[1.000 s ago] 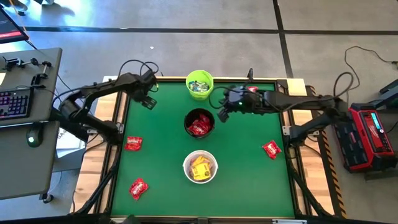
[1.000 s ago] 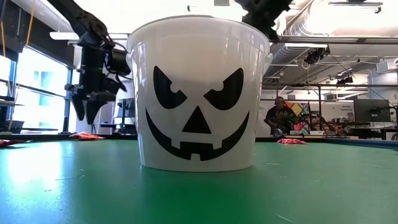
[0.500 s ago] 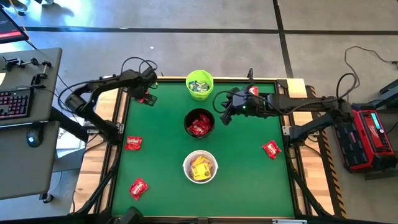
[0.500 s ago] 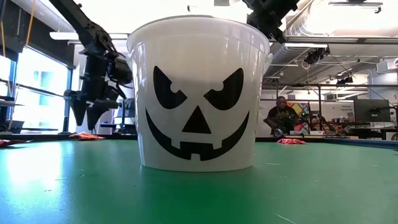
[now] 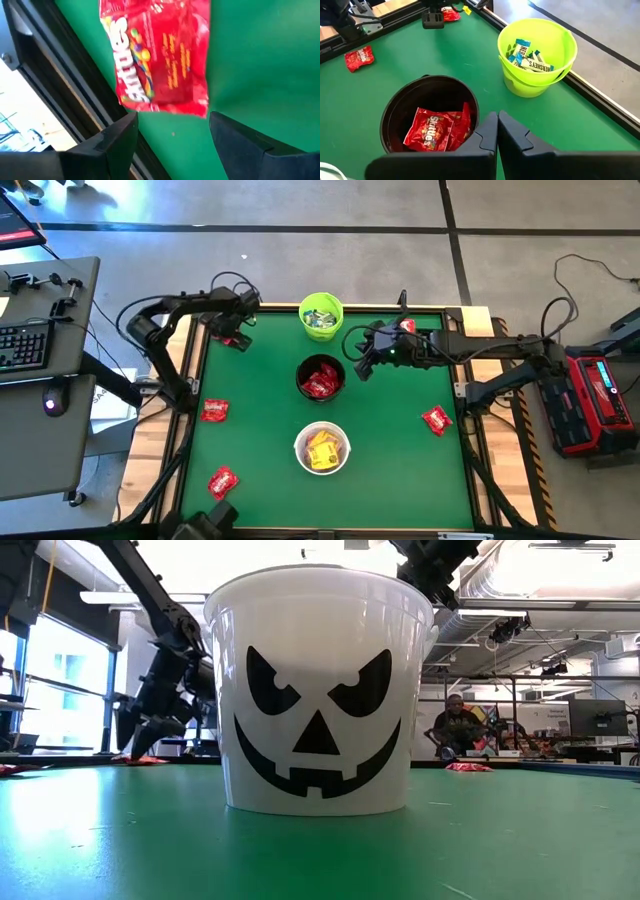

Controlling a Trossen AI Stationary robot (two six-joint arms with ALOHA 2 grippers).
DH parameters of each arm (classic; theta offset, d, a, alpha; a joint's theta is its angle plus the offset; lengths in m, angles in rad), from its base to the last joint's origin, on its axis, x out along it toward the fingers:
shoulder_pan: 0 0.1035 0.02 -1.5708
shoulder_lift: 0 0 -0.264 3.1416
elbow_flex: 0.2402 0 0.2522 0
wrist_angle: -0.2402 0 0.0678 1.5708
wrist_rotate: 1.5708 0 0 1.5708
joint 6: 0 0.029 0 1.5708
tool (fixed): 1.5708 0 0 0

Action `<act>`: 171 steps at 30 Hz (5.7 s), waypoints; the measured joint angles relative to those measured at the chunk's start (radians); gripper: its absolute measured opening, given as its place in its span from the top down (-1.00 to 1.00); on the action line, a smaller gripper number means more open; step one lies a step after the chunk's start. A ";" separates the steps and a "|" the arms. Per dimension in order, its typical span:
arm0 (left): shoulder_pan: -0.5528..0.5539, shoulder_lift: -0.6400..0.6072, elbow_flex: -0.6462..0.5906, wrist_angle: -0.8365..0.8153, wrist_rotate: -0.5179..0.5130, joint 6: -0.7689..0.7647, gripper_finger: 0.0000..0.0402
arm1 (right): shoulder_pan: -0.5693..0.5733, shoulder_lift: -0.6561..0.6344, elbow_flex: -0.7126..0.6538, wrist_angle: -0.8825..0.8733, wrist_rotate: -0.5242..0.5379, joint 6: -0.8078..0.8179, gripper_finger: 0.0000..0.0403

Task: Sort candy by brand, put in halloween buckets
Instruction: Put the red chocolate into the black bucket

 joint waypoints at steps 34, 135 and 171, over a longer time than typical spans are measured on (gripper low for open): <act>-0.036 0.033 0.080 -0.012 0.225 0.251 1.00 | 0.101 0.001 0.000 0.000 0.055 -0.019 1.00; -0.823 -0.215 0.363 0.294 0.407 0.192 0.99 | 0.032 -0.147 0.001 -0.105 0.040 -0.123 1.00; -0.795 0.139 0.528 0.256 0.394 0.242 0.52 | 0.041 -0.206 0.001 -0.235 0.107 -0.060 1.00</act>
